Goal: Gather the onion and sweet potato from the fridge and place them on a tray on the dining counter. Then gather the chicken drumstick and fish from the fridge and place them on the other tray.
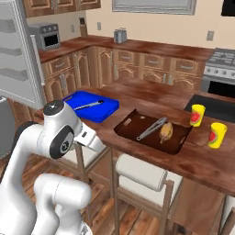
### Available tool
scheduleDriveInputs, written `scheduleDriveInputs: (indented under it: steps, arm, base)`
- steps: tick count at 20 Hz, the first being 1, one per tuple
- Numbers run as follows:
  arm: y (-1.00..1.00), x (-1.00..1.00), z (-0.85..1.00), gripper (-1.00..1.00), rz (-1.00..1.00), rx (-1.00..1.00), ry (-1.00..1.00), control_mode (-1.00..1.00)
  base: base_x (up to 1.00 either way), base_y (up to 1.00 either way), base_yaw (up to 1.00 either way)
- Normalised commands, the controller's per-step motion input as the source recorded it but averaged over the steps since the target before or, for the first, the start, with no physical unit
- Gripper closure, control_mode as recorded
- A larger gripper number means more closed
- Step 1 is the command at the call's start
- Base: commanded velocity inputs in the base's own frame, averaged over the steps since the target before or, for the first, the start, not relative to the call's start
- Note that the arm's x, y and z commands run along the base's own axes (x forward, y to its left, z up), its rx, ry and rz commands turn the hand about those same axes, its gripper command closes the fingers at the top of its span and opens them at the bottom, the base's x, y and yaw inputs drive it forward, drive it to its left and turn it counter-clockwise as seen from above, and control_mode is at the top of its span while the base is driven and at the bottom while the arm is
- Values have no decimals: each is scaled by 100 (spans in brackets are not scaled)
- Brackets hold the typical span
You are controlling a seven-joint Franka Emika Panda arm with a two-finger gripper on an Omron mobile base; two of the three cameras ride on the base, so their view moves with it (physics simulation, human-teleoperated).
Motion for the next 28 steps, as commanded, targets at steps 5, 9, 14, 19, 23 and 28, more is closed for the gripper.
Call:
scheduleDriveInputs:
  steps: [5, 9, 14, 19, 23, 28]
  arm:
    - [0, 0, 0, -100, 0, 0, 0, 100]
    - [0, 0, 0, -100, 0, 0, 0, 100]
    - [0, 0, 0, -100, 0, 0, 0, 100]
    - [0, 0, 0, -100, 0, 0, 0, 100]
    - [0, 0, 0, -100, 0, 0, 0, 100]
    - [0, 0, 0, -100, 0, 0, 0, 100]
  base:
    - [-15, 40, 33]
    - [-1, 46, 37]
    - [0, 50, 44]
    - [0, 51, 44]
    - [0, 46, 42]
    - [0, 37, 38]
